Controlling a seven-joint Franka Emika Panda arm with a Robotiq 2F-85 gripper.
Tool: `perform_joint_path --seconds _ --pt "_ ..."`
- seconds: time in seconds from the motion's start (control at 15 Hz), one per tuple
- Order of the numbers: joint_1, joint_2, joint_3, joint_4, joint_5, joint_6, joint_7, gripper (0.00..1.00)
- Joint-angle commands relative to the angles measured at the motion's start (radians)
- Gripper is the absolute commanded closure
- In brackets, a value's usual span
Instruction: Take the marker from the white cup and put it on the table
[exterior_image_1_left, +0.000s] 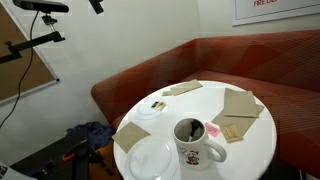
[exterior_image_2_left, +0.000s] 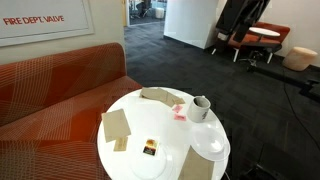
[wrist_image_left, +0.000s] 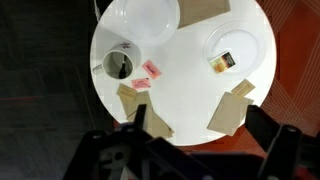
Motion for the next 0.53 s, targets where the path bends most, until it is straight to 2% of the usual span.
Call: perform_joint_path --seconds 0.0,0.47 --pt "-0.043 -0.067 -0.043 -0.098 -0.037 0.115 -0.052 0.0" --pt "-0.089 -0.066 -0.164 -0.221 -0.027 0.297 -0.234 0.0"
